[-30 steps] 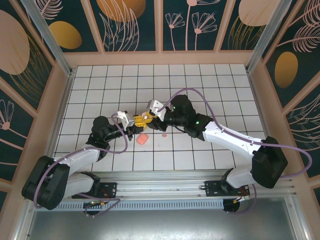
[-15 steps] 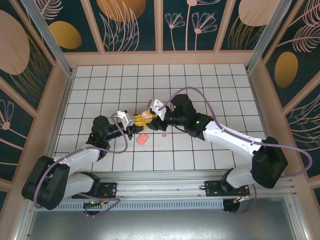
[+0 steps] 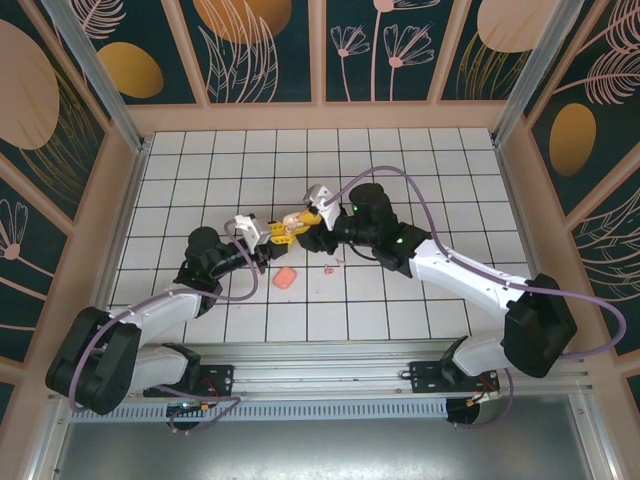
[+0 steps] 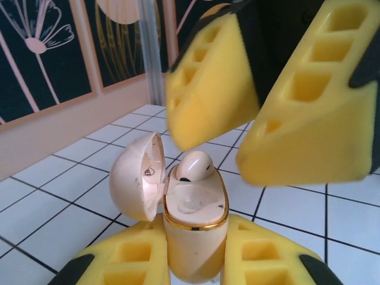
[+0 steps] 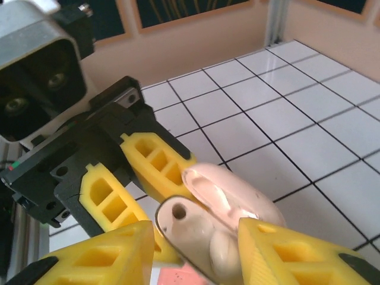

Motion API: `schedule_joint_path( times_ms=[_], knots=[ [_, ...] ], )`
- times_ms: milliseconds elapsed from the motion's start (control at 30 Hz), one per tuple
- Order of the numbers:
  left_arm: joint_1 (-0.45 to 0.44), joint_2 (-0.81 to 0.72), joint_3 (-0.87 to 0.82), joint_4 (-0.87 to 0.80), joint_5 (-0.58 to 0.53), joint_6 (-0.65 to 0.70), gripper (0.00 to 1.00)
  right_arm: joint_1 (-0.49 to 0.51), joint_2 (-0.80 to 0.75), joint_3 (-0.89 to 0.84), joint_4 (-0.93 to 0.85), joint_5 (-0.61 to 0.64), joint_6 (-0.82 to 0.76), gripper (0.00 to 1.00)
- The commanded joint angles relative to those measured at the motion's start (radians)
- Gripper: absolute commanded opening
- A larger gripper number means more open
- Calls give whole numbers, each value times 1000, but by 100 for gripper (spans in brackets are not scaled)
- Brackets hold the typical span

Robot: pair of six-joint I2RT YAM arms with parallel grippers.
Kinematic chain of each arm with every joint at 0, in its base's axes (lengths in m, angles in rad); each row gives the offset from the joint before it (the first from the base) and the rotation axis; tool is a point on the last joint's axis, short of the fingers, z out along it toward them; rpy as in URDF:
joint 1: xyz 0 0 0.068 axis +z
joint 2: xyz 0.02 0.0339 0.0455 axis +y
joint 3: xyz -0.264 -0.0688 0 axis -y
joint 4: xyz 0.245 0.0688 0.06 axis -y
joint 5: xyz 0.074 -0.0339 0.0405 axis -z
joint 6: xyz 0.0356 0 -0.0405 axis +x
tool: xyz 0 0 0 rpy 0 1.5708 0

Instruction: Insert the wireless bluetooth earbuds into the charging case

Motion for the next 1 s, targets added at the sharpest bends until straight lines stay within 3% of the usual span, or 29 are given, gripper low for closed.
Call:
schedule_joint_path(
  times_ms=[0, 267, 467, 967],
  knots=[
    [-3, 17, 26, 2, -72, -28, 9, -7, -77, -4, -67, 40, 146, 42],
    [-2, 34, 17, -27, -135, -93, 8, -78, -42, 35, -451, 257, 400, 41],
    [-3, 21, 21, -59, -137, -94, 8, -90, 95, 56, -609, 317, 496, 40],
    [-2, -6, 23, -113, -144, -69, 8, -84, 394, 151, -627, 322, 499, 40]
  ],
)
